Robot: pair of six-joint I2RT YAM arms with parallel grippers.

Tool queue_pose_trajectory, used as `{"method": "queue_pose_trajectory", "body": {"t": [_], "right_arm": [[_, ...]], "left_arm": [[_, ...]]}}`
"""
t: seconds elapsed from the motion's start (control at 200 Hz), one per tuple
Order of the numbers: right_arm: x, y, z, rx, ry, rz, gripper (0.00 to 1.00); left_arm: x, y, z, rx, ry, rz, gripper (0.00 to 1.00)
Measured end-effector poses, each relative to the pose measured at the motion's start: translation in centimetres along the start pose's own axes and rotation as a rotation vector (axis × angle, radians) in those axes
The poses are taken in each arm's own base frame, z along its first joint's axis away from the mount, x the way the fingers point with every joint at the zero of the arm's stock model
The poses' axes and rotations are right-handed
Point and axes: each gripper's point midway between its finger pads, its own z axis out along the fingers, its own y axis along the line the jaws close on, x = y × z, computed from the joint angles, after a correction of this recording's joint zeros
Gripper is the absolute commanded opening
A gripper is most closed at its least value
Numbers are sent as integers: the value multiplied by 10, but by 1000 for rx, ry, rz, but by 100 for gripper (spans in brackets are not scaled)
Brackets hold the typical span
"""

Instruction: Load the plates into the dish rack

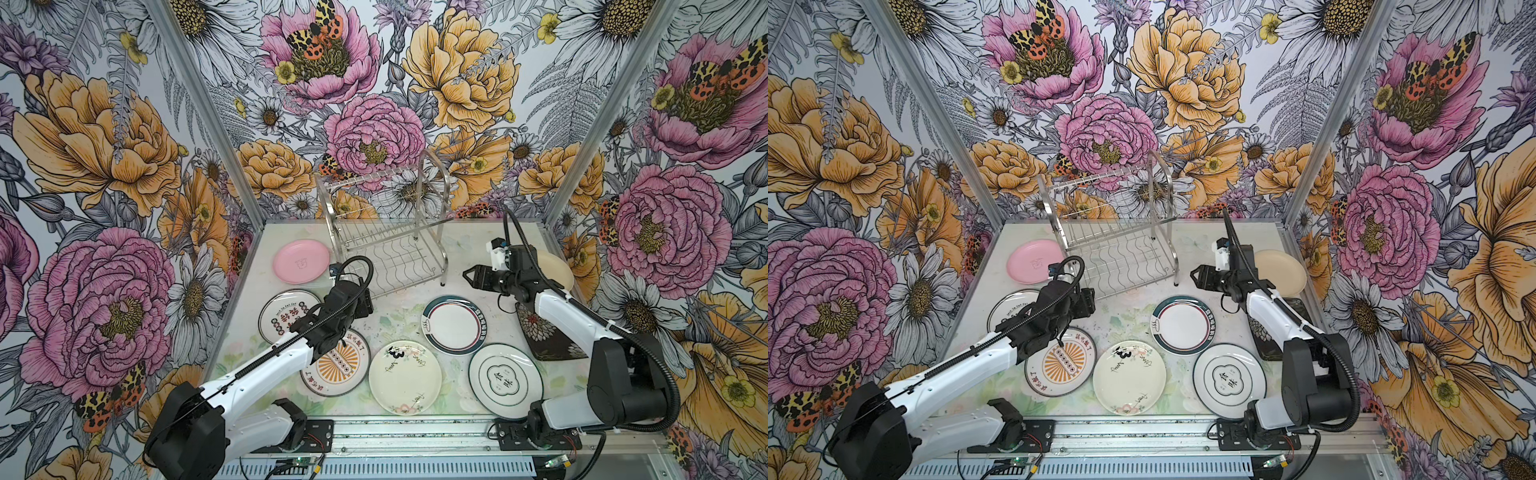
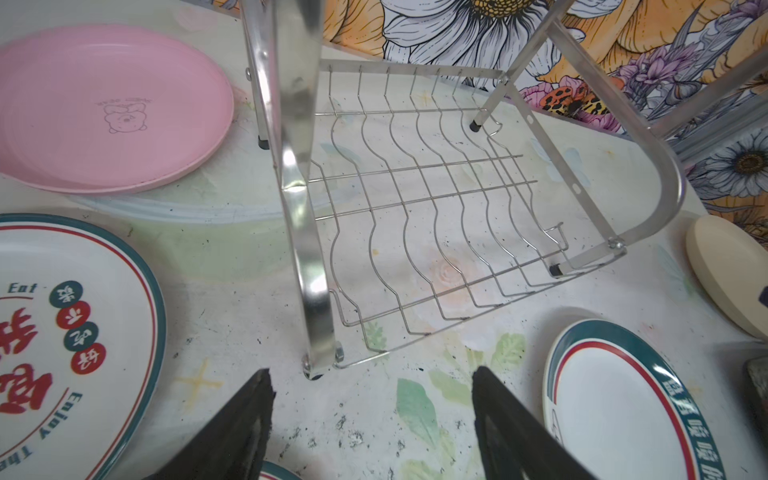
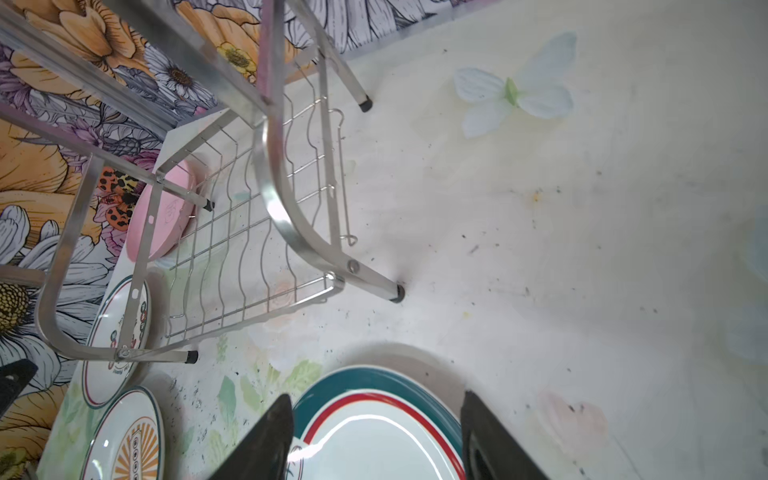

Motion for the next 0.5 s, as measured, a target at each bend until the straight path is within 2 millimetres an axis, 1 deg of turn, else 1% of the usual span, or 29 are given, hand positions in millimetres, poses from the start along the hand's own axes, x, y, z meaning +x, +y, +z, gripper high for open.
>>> {"method": "queue_pose_trajectory", "body": {"t": [0.04,0.095,0.275,0.36,0.5], "right_arm": [[6,-13,-6,14,22,56,65],[14,-23,-11,20,56,112,65],[43,-27,-18,-1,171,225,64],[61,-30,-18,1,219,262,64],[88,-41,-13,20,299,324,64]], "left_arm": [[3,-4,0,16,17,1,77],[8,-9,0,35,43,1,77],[23,-32,9,111,136,8,76],[29,-43,13,153,179,12,77],[37,-57,21,205,229,14,77]]}}
